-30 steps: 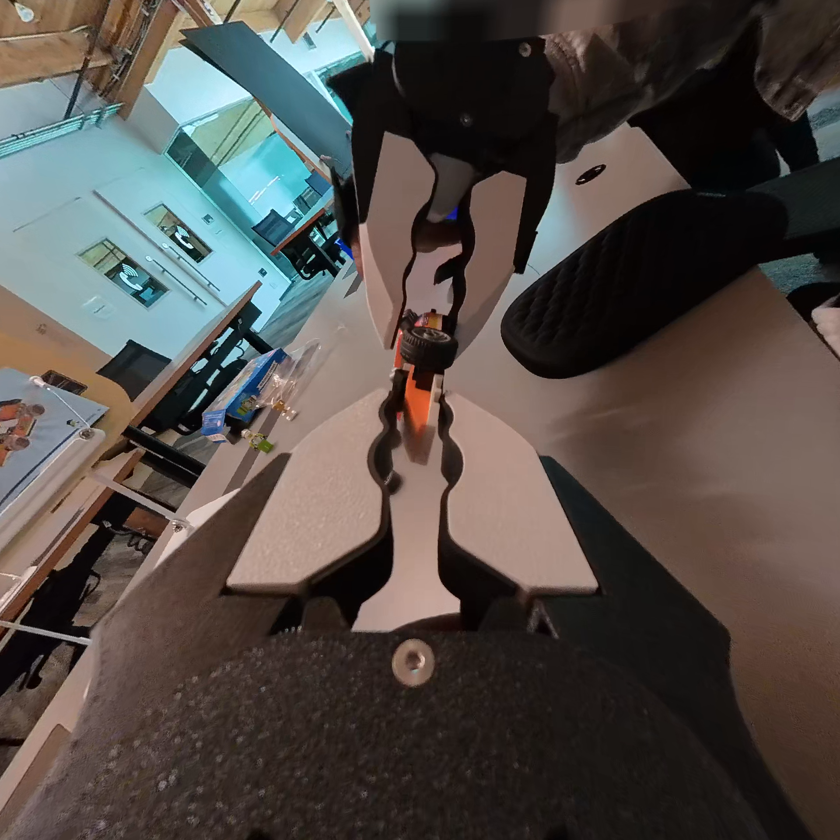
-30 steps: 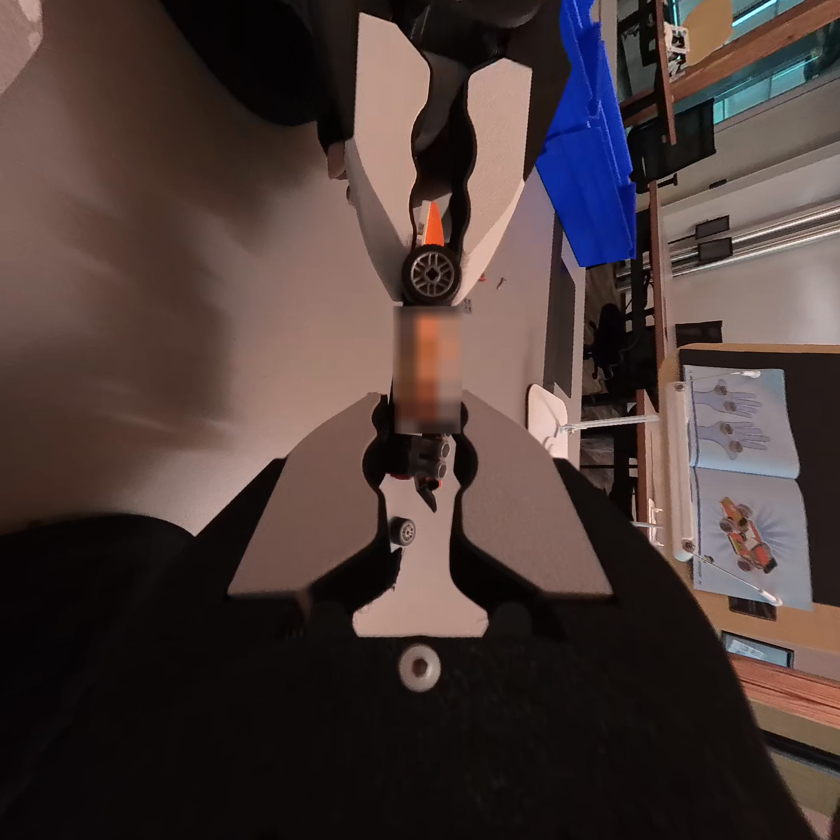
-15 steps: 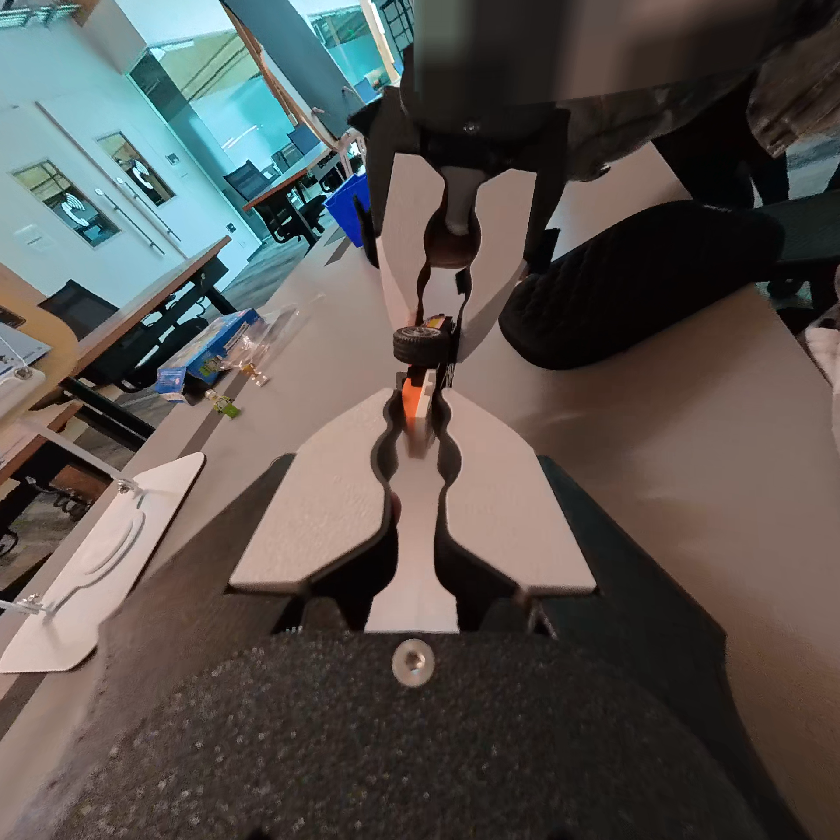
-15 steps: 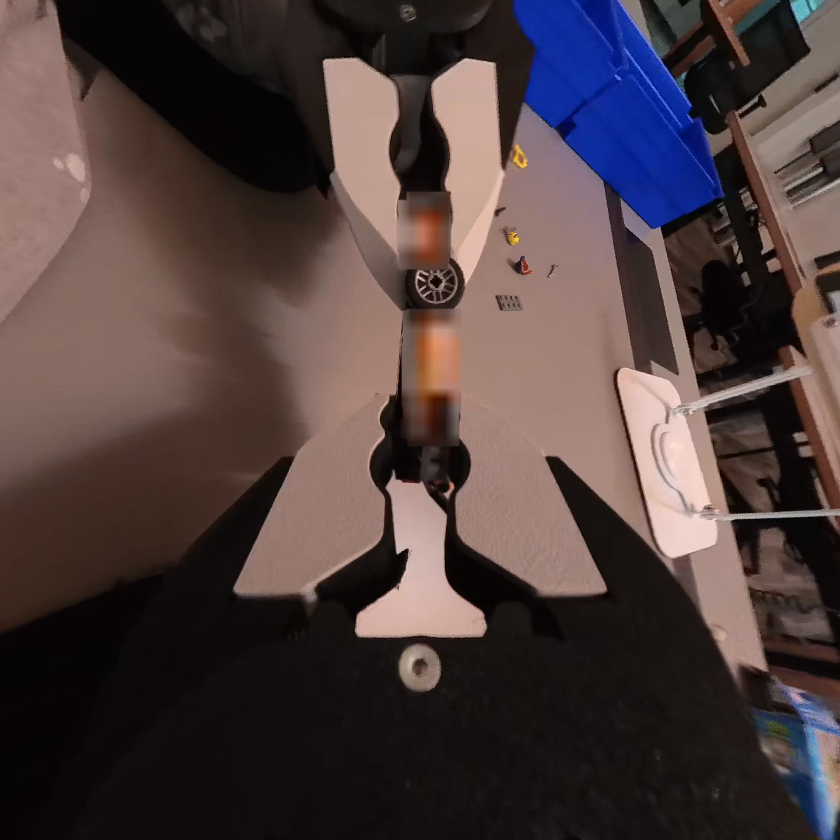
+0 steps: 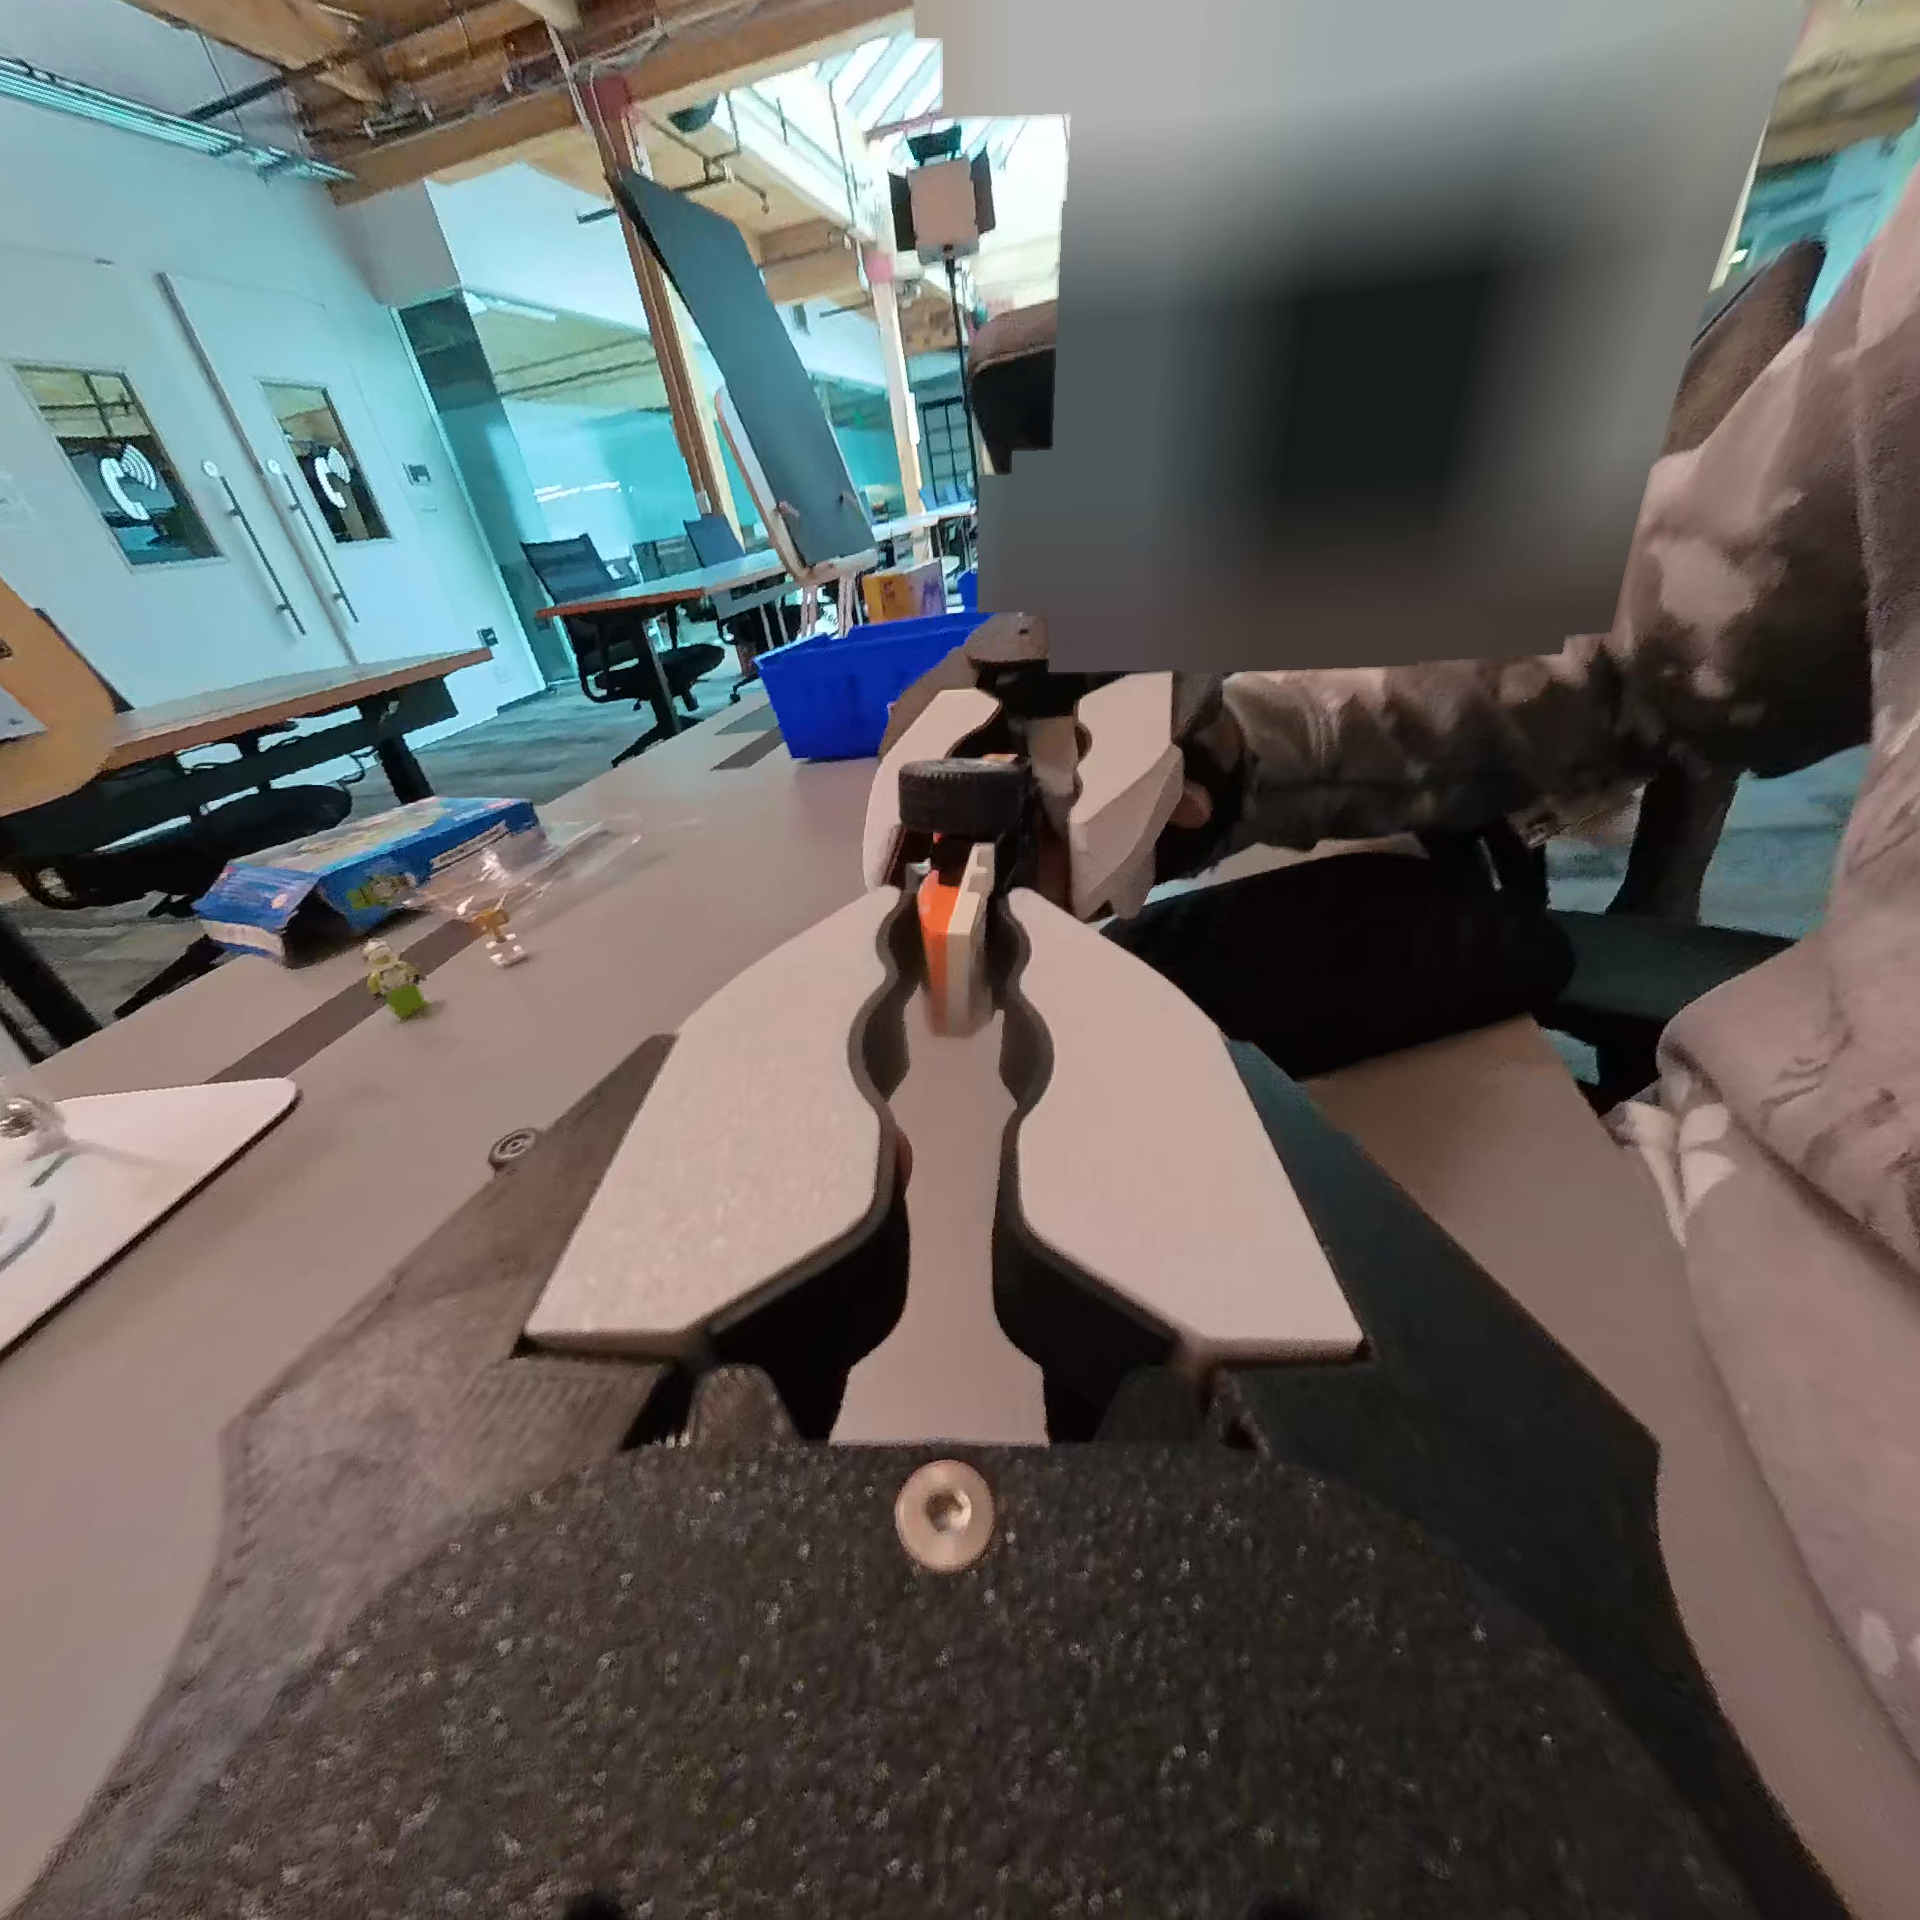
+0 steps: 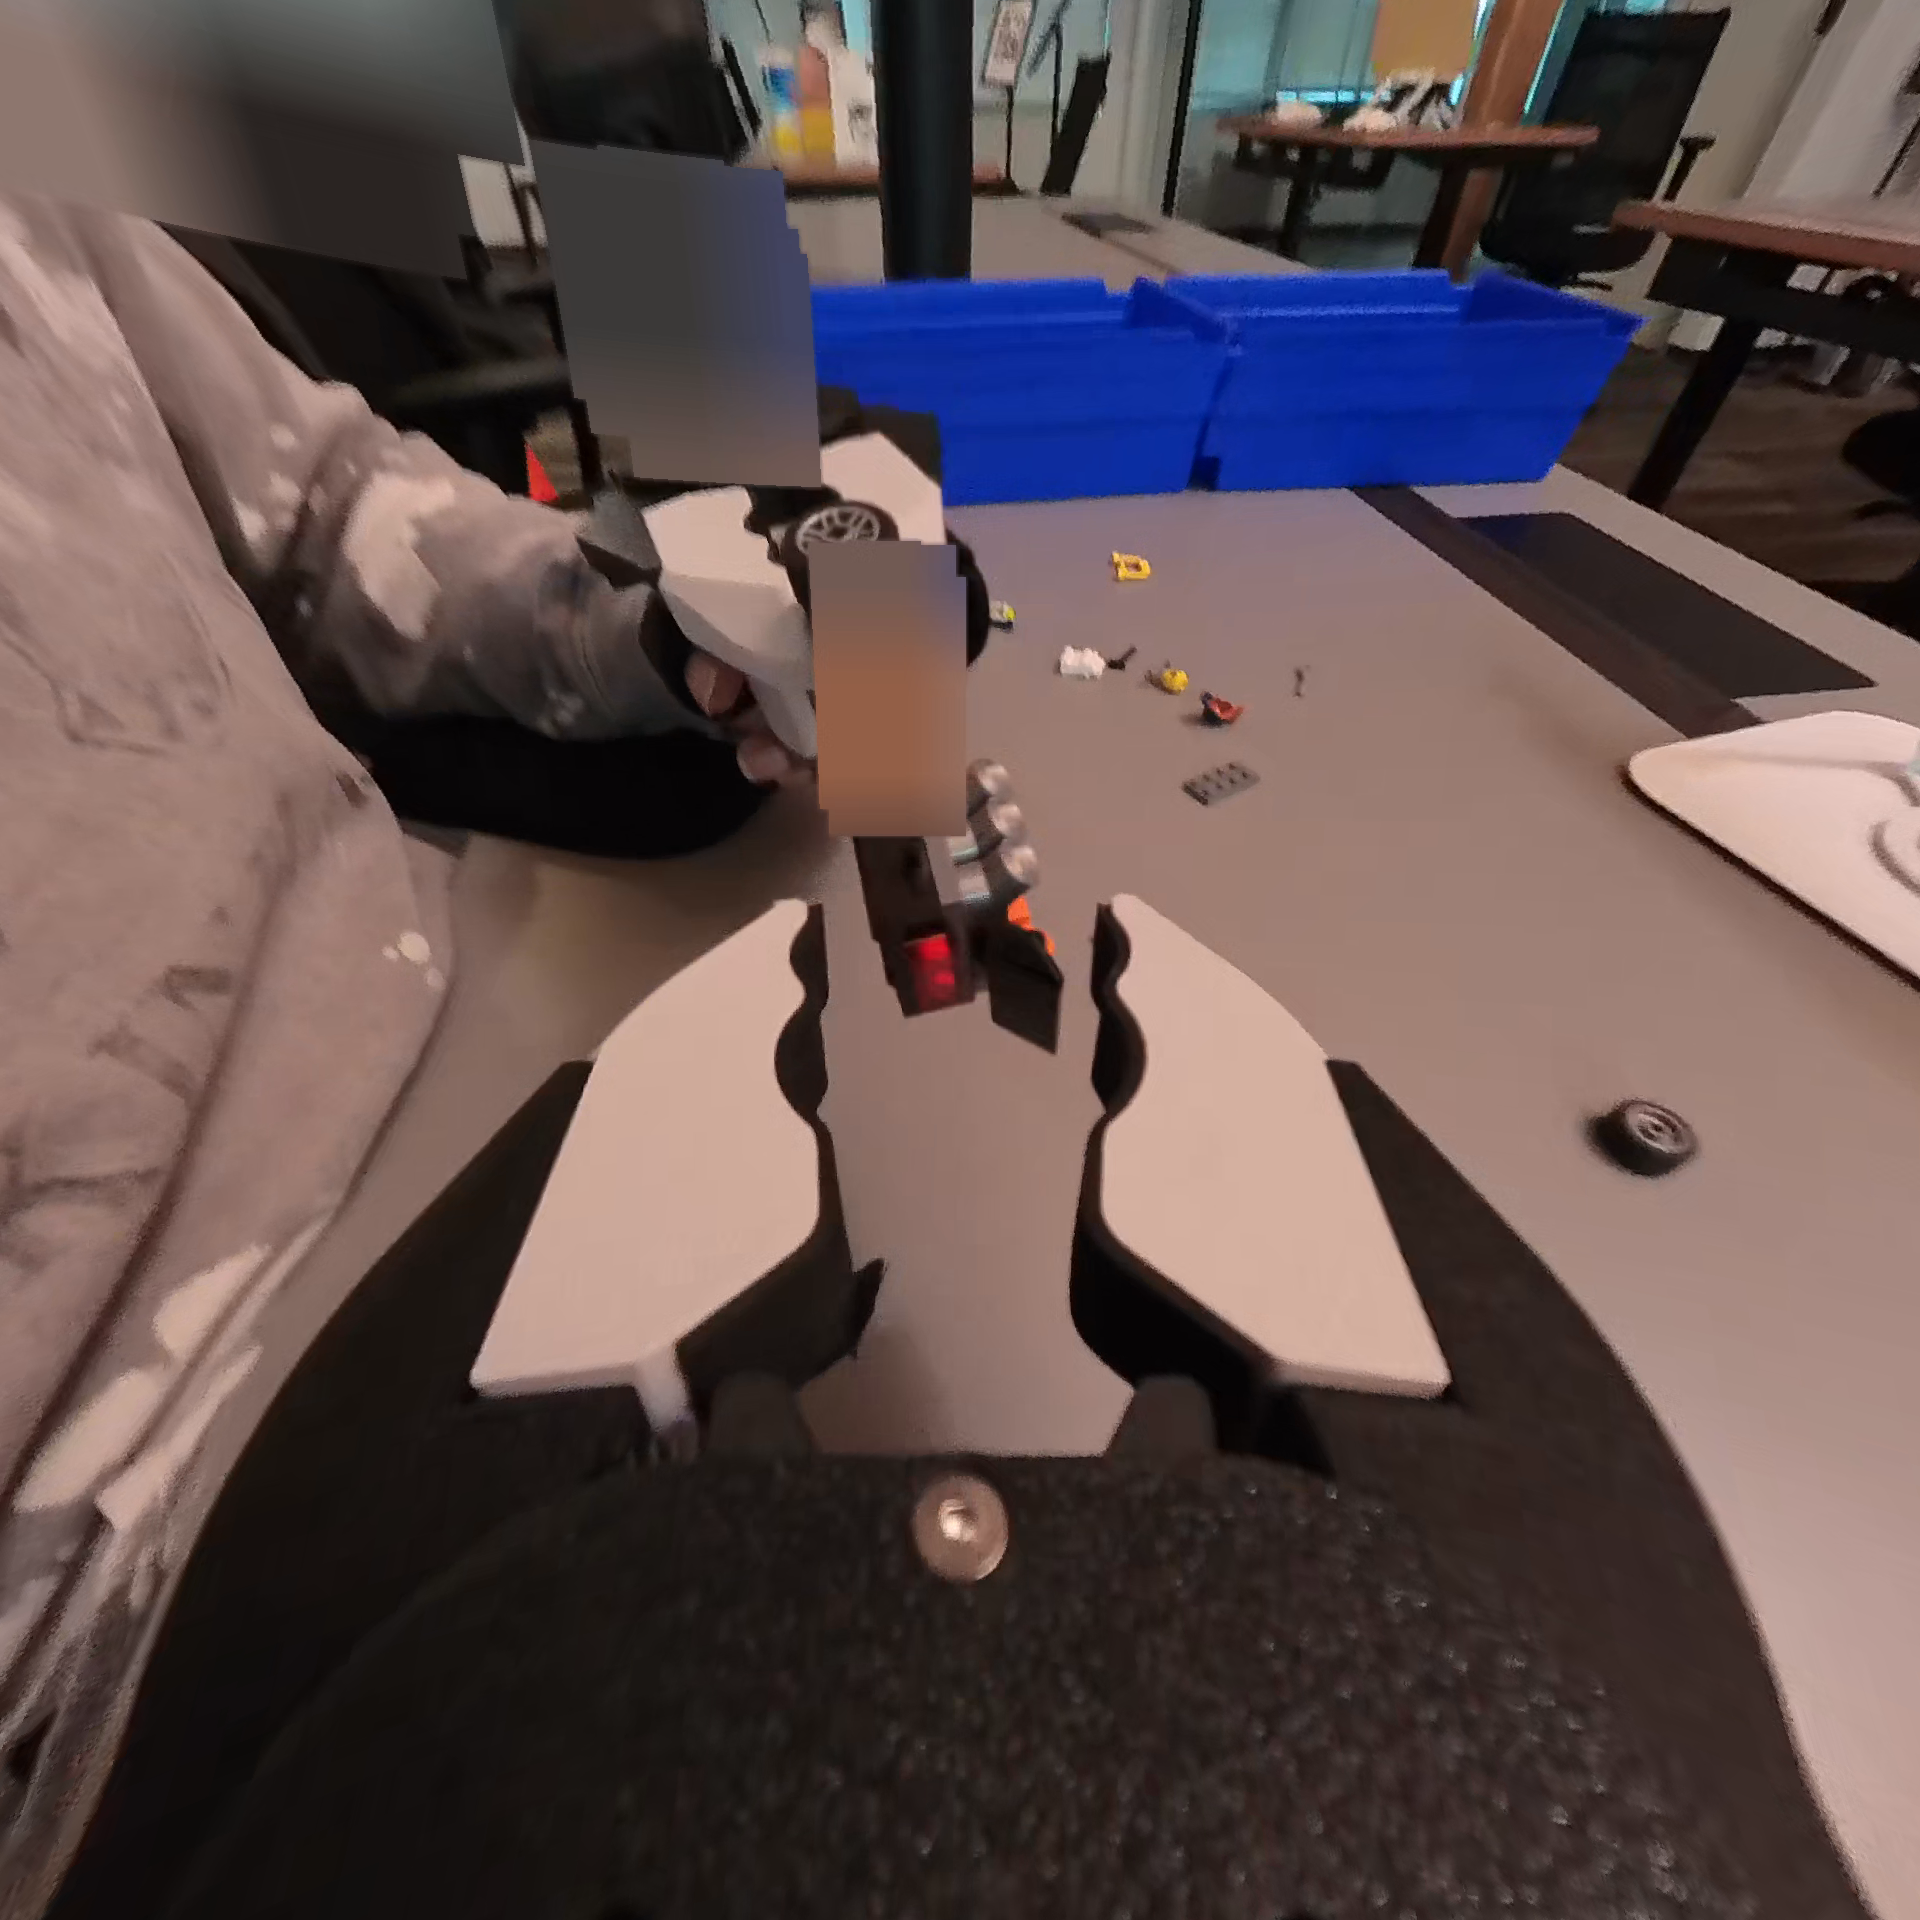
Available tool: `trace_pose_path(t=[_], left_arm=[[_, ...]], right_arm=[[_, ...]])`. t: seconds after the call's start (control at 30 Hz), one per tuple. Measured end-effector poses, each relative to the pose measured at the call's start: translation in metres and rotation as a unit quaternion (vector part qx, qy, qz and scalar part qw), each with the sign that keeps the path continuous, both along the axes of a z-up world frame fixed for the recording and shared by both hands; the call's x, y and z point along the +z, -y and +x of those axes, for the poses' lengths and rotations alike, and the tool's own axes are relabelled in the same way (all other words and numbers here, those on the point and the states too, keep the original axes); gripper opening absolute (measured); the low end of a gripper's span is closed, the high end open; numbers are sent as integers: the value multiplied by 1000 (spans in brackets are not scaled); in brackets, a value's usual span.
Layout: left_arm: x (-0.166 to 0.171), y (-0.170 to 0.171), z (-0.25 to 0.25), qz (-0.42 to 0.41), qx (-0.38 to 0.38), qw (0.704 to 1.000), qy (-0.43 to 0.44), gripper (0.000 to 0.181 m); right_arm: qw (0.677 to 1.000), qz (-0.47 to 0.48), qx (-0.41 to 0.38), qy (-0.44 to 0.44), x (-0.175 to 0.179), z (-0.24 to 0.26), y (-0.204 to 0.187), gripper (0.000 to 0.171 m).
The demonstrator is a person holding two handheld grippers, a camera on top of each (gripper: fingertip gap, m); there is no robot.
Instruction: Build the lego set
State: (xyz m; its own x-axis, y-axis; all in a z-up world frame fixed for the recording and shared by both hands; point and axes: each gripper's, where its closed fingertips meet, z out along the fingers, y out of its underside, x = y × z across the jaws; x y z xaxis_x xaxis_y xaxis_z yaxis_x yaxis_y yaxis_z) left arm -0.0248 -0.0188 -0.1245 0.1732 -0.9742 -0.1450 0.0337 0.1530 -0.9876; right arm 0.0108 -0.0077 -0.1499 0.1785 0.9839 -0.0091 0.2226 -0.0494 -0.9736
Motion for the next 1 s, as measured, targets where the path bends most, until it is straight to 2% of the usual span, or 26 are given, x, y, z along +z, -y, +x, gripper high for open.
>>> trace_pose_path(t=[0.1,0.23,0.37,0.47,0.6,0.73,0.93,1.0], left_arm=[[1,2,0,-3,-5,1000,10,13],[-3,3,0,23,-2,1000,-8,13],[-7,6,1,25,-14,998,-48,48],[-4,14,7,59,-19,996,-68,55],[-11,25,20,142,-20,982,-120,51],[-8,36,24,198,-18,973,-117,22],[-7,35,21,222,12,968,-120,20],[-7,32,19,224,21,967,-120,20]], right_arm=[[999,6,24,-22,10,-5,6,30],[998,65,24,13,14,-3,7,29],[989,134,25,56,20,0,11,27],[979,185,28,85,21,0,16,27],[961,247,50,118,19,-9,28,27],[950,273,68,137,15,-19,36,27],[952,263,63,143,12,-22,32,29],[956,253,58,137,16,-21,28,35]])
